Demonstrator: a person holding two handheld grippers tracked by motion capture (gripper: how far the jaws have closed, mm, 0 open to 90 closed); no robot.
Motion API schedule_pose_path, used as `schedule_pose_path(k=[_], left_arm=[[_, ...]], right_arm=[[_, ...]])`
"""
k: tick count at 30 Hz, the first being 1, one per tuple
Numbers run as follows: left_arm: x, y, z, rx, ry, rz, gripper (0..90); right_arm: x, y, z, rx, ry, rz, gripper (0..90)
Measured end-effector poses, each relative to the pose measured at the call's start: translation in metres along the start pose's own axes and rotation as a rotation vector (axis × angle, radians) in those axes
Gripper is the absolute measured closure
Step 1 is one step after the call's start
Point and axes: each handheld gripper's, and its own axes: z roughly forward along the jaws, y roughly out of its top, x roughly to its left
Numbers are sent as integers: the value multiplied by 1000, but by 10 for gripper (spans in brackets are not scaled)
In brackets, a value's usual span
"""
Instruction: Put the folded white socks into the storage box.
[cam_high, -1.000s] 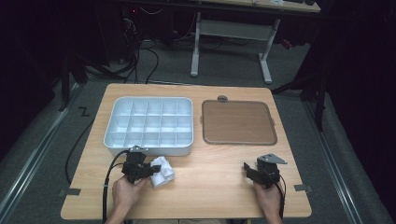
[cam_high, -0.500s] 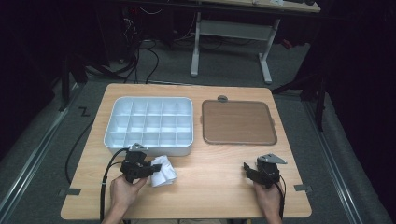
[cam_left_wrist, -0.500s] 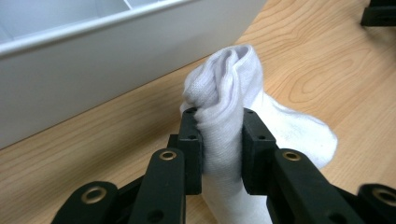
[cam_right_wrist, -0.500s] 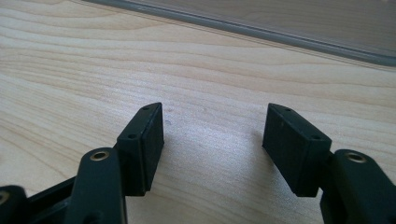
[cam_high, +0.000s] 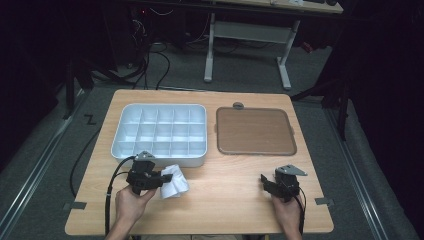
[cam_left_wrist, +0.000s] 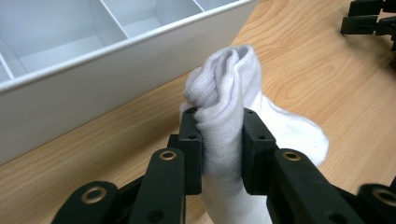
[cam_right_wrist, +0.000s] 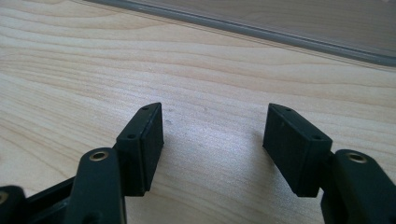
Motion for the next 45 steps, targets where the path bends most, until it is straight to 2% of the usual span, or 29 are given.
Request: schedule_pose_path(k=[15, 20, 28, 33, 36, 45], left_arm=[[-8, 11, -5, 9, -38, -11, 736], [-11, 14, -5, 24, -44, 7, 736], [-18, 25, -9, 20, -68, 11, 735], [-20, 33, -11, 13, -88, -4, 736], [-23, 36, -12, 15, -88, 16, 735], [-29, 49, -10, 15, -99, 23, 735]], right_arm=[[0, 0, 0, 0, 1, -1, 383], [0, 0, 0, 2, 1, 1, 382], [0, 0, 0, 2, 1, 0, 381], [0, 0, 0, 3, 1, 3, 381], [1, 0, 0, 2, 1, 0, 380], [1, 0, 0, 2, 2, 0, 377]])
